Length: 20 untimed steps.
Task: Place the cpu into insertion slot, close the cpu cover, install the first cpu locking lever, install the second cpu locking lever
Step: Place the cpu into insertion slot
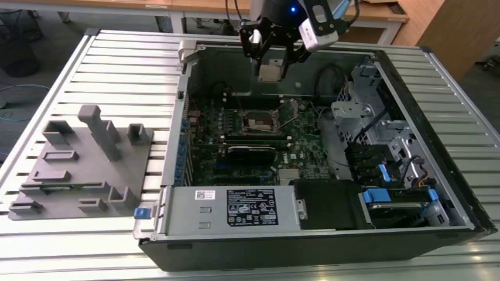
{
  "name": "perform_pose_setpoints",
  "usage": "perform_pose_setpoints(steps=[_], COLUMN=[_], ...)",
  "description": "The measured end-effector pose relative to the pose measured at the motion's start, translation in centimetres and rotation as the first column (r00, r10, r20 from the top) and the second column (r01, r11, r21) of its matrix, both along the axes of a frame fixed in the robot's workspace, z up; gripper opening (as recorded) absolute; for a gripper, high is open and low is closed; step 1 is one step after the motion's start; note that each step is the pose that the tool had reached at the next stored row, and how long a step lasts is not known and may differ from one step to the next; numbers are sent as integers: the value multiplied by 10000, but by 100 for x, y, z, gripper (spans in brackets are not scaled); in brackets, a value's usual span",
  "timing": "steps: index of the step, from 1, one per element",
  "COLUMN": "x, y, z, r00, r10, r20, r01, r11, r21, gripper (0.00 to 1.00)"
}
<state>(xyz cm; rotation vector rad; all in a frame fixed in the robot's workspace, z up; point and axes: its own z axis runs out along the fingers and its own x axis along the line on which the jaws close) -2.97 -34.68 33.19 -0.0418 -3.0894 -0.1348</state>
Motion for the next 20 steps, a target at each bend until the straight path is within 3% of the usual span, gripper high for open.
perform_pose_setpoints(steps=[20], x=[0], y=[0], z=[-118], r00=[10000], r10=[0], r20=[1], r01=[0], r11=[10000], r21=[0], gripper=[54])
